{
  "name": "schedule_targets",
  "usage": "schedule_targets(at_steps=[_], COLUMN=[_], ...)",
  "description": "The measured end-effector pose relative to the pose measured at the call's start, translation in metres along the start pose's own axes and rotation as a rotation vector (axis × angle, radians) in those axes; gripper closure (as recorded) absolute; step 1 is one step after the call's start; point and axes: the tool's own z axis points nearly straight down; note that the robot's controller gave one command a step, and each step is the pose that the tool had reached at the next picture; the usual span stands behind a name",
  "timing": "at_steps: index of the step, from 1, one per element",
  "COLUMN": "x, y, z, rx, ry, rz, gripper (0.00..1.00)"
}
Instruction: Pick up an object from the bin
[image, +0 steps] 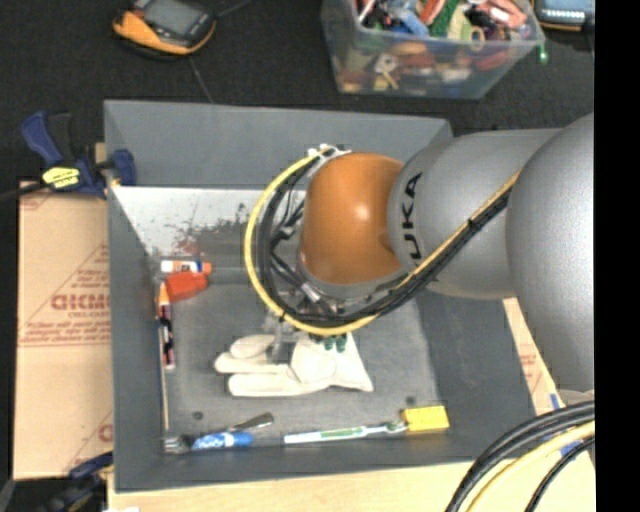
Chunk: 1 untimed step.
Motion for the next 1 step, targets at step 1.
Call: schedule_targets(at_steps=[1], x=[-0.0011], y=[0.0], z=[-0.0218], rx=[-0.001], ry=[-0.004], rz=[0.0], gripper=[1.0])
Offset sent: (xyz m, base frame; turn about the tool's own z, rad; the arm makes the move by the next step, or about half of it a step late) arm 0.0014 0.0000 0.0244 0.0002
